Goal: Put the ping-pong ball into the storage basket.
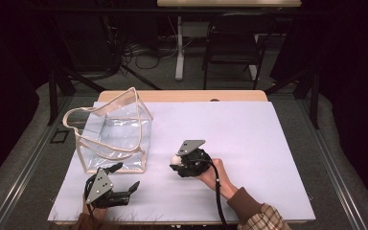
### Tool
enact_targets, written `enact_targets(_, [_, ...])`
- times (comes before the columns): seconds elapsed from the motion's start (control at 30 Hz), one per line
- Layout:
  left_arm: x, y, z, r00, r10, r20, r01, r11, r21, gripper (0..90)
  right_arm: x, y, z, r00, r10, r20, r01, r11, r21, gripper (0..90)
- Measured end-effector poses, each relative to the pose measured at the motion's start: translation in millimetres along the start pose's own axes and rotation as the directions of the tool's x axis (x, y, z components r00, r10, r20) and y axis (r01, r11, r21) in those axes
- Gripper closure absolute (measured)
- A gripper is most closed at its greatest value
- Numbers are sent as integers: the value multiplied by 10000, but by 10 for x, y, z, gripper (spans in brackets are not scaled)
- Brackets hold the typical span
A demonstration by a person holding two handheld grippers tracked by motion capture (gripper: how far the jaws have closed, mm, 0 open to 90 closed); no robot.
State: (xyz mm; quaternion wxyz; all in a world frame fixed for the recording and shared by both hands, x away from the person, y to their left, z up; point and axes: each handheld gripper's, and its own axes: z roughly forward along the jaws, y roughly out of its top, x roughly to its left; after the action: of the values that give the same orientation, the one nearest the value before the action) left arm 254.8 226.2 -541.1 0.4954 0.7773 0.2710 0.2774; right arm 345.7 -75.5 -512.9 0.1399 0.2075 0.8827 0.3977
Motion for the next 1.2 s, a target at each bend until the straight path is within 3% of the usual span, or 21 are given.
enact_targets(1.2, [-1,0,4,10000,1,0,-1,10000,-11,159,-182,43,-258,9982,234,554,-212,9990,-406,509])
